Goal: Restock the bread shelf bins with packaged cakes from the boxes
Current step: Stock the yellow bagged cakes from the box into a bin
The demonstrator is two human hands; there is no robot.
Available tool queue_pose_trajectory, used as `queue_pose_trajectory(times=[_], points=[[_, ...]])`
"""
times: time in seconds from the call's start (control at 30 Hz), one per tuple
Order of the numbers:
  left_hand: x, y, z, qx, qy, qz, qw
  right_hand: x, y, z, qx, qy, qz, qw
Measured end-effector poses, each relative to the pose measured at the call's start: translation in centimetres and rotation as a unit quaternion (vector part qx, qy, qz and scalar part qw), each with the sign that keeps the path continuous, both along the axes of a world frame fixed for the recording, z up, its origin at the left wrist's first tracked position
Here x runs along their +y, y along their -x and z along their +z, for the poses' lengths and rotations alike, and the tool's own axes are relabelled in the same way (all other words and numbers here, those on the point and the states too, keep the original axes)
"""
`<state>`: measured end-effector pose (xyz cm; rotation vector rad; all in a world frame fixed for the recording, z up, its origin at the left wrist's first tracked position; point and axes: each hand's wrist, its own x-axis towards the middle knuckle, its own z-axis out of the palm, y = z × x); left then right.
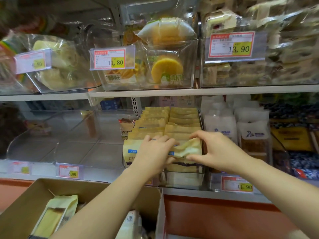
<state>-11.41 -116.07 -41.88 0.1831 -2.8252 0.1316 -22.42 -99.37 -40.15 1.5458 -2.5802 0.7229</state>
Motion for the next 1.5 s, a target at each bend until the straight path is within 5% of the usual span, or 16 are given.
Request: queue_pose_trajectory(times=[0.5,0.77,1.07,1.27,1.5], points=[[0.7,0.3,-1.4,-0.001,0.061,-0.022,0.998,-0.8,-0.3,-1.6,0.144,-0.165,-0.069,0.973],[0.3,-0.2,-0.8,0.016,0.059,0.0,0.998,-0.5,-0.3,-0.8,0.102,-0.099,-0.062,0.988],[1.3,0.2,-2.3,-0.009,0.065,-0.009,0.998,-1.2,-0.3,-2.1,0.158,-0.161,-0.067,0.972],[0.5,-1.0,-0.6,0.062,-0.075,0.007,0.995,0.3,0.3,-0.2,-0.037,-0.009,-0.071,0.997],[0.4,0.3,-0.9,0.142,-0.199,0.043,0.969,-1.1,1.1,-1.3,0.086,-0.038,-0.145,0.985]])
